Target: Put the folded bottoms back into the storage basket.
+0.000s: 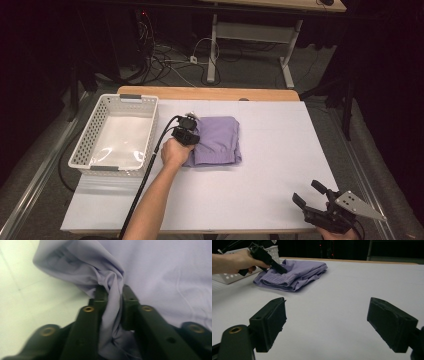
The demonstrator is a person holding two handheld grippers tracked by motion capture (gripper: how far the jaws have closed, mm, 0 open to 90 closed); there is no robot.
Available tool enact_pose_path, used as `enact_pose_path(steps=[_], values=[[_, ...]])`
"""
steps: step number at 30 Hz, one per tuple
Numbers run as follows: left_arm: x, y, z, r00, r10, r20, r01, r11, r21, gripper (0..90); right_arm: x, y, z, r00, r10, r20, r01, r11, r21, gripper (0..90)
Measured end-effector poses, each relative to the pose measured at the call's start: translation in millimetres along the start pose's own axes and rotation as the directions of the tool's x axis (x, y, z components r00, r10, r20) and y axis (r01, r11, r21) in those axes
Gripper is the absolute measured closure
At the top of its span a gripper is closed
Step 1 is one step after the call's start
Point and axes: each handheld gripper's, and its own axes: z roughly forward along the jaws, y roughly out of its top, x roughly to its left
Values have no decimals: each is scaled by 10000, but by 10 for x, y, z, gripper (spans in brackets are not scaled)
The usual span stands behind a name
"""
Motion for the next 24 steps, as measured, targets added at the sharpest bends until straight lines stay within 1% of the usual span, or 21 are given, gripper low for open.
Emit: enact_pose_path(steps=[1, 2, 3, 5, 8, 10, 11, 12, 13, 14, 17, 19, 22, 24], values=[[0, 0, 0, 10000, 0, 0, 0, 10000, 0, 791, -1, 0, 0, 10000, -1, 2, 1, 10000, -5, 164], [24, 8, -7, 9996, -142, 259, 140, 9999, 79, 798, -3, -1, 1, 10000, 7, 4, -7, 10000, -17, 164], [35, 10, -11, 9990, -199, 390, 194, 9997, 115, 803, -6, -1, 0, 10000, 26, 3, -26, 10000, -17, 164], [41, 8, -20, 9984, -162, 547, 155, 9998, 129, 807, -12, -2, -3, 10000, 61, -2, -61, 10000, -14, 164], [38, 10, -58, 9975, -7, 713, 8, 10000, -13, 811, -18, -4, -5, 9999, 99, -12, -99, 9999, -38, 164], [38, 13, -80, 9970, 15, 770, -8, 10000, -88, 811, -20, -4, -3, 9999, 113, -14, -113, 9999, -22, 164], [33, 28, -150, 9957, 104, 916, -83, 9997, -229, 811, -21, -4, -2, 9999, 113, -23, -113, 9999, -1, 165], [33, 28, -150, 9957, 104, 916, -83, 9997, -229, 811, -21, -4, -2, 9999, 113, -23, -113, 9999, -1, 165], [20, 39, -196, 9949, 156, 1000, -122, 9993, -345, 811, -21, -5, -2, 10000, 91, -21, -91, 10000, -1, 165], [-12, 60, -301, 9929, 303, 1154, -236, 9980, -590, 811, -19, -4, 0, 10000, 97, -10, -97, 10000, 1, 164], [-47, 89, -454, 9880, 455, 1478, -306, 9943, -1019, 812, -18, -3, 0, 10000, 87, -8, -87, 10000, 22, 165], [-73, 111, -539, 9841, 537, 1694, -320, 9912, -1282, 812, -13, -4, -4, 10000, 66, -2, -66, 10000, 8, 165], [-115, 139, -637, 9795, 738, 1873, -435, 9859, -1613, 813, -18, -5, -6, 10000, 67, -2, -67, 10000, 37, 166], [-133, 156, -689, 9763, 788, 2015, -434, 9837, -1744, 813, -23, -6, -5, 9999, 108, -26, -108, 9999, 45, 167]])
